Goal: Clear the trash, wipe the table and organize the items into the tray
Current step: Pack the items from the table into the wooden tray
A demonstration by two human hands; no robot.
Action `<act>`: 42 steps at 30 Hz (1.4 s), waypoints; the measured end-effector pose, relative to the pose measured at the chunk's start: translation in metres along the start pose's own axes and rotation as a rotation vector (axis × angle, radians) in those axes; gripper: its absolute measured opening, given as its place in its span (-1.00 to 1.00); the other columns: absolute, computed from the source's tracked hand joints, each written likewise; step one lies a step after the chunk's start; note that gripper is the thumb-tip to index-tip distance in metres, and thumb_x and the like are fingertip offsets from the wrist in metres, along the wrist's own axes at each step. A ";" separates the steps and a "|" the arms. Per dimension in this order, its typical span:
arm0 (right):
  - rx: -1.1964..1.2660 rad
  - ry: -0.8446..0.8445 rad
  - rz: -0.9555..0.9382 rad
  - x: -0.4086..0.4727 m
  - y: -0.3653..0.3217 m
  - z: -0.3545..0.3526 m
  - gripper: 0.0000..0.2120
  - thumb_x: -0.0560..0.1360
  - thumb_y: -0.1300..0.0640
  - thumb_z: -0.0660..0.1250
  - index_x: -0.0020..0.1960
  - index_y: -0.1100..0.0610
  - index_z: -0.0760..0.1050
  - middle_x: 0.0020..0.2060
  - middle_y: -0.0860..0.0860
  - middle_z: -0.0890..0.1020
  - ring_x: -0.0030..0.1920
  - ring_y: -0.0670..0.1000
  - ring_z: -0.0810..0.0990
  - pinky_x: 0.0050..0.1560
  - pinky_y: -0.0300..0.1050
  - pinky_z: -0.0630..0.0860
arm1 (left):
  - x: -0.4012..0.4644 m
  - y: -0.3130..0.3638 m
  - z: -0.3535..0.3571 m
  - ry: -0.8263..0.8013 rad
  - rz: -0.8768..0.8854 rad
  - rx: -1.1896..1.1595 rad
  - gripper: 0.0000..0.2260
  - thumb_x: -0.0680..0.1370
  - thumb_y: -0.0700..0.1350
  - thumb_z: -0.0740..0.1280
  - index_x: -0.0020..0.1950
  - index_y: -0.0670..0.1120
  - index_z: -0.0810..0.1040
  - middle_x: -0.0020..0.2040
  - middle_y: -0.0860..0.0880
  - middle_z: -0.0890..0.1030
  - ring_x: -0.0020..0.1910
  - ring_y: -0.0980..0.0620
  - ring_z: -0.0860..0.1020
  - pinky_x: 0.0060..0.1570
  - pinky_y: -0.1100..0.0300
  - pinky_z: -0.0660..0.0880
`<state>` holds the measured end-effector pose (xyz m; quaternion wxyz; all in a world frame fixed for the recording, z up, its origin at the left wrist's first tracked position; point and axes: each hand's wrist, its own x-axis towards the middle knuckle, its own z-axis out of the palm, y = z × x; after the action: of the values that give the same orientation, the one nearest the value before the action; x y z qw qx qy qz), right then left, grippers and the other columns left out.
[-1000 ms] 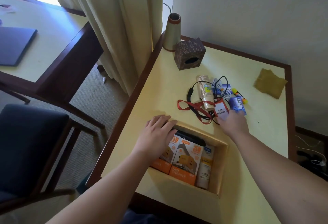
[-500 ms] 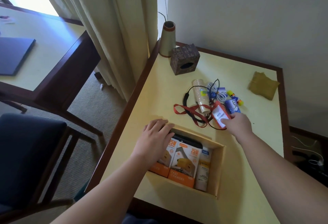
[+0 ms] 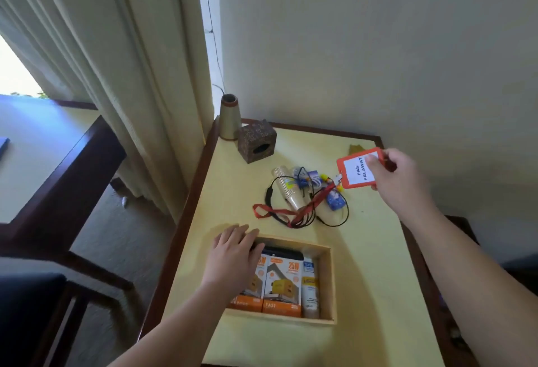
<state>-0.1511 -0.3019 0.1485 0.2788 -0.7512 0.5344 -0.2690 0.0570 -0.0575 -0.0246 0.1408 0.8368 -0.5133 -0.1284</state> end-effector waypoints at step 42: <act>0.526 0.229 -0.012 -0.017 -0.050 -0.109 -0.72 0.62 -0.23 0.31 -0.02 -0.04 0.60 -0.17 -0.07 0.73 -0.10 0.04 0.74 -0.13 0.16 0.70 | 0.112 0.098 -0.114 -0.186 -0.387 -0.664 -0.52 0.61 0.32 0.27 -0.01 -0.09 0.67 -0.18 -0.06 0.70 -0.30 -0.02 0.56 -0.32 0.16 0.50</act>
<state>-0.1999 -0.2869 0.2580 0.4003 -0.6212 0.4696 -0.4830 0.0666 -0.1882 0.1088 0.3302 0.8117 -0.2874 -0.3868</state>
